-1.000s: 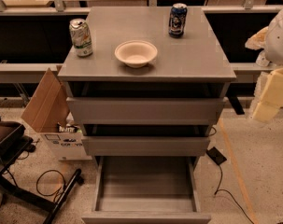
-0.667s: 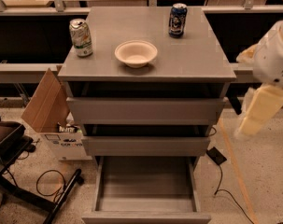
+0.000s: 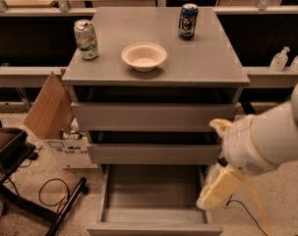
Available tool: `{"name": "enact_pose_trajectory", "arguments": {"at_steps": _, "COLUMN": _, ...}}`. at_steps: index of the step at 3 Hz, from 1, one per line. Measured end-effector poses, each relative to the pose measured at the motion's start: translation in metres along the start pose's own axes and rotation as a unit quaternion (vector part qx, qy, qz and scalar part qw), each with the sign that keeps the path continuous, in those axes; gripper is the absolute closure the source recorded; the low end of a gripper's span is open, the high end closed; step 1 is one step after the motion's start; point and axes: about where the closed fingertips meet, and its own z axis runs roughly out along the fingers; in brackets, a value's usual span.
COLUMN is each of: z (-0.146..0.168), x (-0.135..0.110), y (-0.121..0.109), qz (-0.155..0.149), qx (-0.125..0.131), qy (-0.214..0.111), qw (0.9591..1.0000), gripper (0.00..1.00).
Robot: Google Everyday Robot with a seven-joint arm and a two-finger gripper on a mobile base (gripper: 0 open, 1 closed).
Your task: Close bottom drawer
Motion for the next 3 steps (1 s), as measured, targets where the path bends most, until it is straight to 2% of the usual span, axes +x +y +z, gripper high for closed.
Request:
{"name": "enact_pose_trajectory", "arguments": {"at_steps": 1, "z": 0.075, "x": 0.021, "y": 0.035, "qz": 0.022, "qx": -0.026, "qy": -0.010, "qw": 0.9994, "gripper": 0.00}}
{"name": "enact_pose_trajectory", "arguments": {"at_steps": 2, "z": 0.148, "x": 0.061, "y": 0.086, "qz": 0.061, "qx": -0.074, "qy": 0.016, "qw": 0.9953, "gripper": 0.00}}
{"name": "enact_pose_trajectory", "arguments": {"at_steps": 3, "z": 0.147, "x": 0.060, "y": 0.085, "qz": 0.059, "qx": -0.073, "qy": 0.015, "qw": 0.9955, "gripper": 0.00}}
